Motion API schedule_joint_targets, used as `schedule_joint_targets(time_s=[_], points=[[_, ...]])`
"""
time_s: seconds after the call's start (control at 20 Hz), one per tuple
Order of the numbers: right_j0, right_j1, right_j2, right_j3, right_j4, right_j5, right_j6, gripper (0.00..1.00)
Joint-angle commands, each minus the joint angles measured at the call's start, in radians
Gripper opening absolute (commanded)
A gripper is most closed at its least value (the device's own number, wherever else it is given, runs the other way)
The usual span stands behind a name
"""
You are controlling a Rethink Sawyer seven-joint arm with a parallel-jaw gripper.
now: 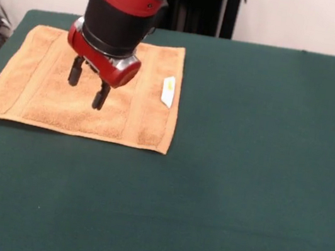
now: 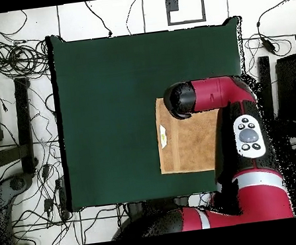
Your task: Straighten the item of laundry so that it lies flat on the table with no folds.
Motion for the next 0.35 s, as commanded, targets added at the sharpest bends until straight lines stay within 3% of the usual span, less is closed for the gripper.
schedule_joint_targets(time_s=[0.05,0.35], points=[[0.027,0.011,0.131,0.120,0.011,-0.012,-0.135,1.00],[0.006,0.019,0.161,0.119,0.006,0.009,-0.204,1.00]])
